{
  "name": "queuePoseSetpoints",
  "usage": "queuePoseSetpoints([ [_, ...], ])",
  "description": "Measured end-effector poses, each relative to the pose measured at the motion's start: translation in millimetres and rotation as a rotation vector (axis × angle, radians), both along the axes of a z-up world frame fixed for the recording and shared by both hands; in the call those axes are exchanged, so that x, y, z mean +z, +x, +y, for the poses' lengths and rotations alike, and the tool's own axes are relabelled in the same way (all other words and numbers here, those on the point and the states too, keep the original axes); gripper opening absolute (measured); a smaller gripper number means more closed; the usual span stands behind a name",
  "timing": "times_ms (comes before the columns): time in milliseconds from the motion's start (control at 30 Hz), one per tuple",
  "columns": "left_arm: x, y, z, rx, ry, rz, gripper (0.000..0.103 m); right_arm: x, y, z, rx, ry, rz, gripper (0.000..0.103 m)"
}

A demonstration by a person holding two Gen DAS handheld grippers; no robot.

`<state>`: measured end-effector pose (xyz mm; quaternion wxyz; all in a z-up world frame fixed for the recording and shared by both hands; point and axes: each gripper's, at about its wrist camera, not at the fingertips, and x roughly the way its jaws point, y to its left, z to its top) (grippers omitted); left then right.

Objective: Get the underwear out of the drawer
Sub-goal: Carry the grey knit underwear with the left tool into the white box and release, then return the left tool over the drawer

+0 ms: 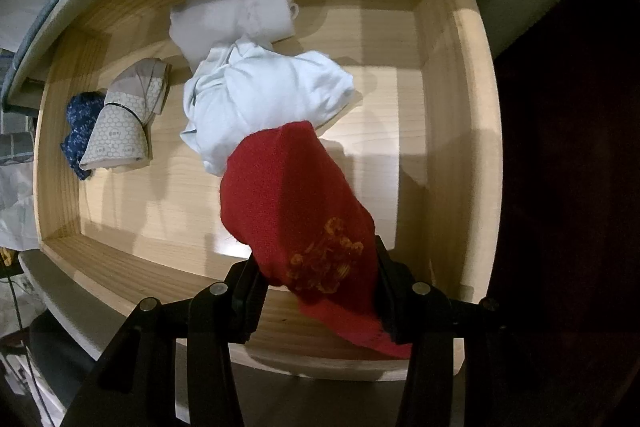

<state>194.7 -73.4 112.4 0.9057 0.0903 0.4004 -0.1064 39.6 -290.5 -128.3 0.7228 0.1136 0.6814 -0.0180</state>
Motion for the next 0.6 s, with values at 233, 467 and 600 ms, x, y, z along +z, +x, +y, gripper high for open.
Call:
queuePoseSetpoints([
  [233, 3, -3, 0, 0.028, 0.022, 0.000, 0.054, -1, 0, 3, -0.009, 0.001, 0.001, 0.044],
  [467, 14, -11, 8, 0.022, -0.011, 0.000, 0.055, -2, 1, 2, -0.007, -0.001, 0.004, 0.044],
  [600, 19, -19, 14, 0.014, -0.024, -0.005, 0.055, -4, 2, 3, -0.008, -0.005, 0.006, 0.044],
])
